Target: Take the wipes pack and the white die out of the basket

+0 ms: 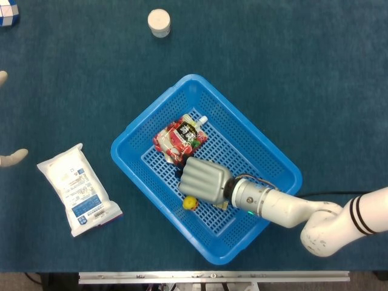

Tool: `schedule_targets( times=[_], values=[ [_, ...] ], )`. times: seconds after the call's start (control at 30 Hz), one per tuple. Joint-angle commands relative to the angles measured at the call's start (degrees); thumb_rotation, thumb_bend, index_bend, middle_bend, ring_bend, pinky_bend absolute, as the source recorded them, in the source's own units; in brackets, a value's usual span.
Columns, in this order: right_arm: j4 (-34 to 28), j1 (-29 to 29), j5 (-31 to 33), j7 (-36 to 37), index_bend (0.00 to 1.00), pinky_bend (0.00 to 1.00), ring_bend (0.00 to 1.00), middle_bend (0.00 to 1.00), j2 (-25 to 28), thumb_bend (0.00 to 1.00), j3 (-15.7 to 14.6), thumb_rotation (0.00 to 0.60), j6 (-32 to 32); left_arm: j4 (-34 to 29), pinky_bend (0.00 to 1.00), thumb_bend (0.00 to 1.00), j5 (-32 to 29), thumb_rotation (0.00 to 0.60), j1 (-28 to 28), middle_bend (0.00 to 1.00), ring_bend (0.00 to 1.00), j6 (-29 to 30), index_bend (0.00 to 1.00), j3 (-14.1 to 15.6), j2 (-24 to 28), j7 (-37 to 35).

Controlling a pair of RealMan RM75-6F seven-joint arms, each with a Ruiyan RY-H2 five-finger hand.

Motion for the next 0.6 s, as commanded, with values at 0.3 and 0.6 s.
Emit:
schedule_targets(
  times=[0.3,0.6],
  values=[
    [0.34,-0.51,-1.14,-0.18,0.55,0.33,0.26,0.39,-0.25,0.28,-0.07,0.6,0.33,-0.01,0.0,0.0,-0.2,0.6,-0.21,0.0,0.0,-0.28,0.0,-0.21,0.05,-0.25],
    [-2.75,-1.8,-3.67,1.01,0.56,0.33,0.26,0.39,1.96,0.28,0.26,0.6,2.22,-0.24,0.0,0.0,0.24,0.6,0.03,0.0,0.0,-0.07,0.0,-0.08,0.3,-0.54]
  ],
)
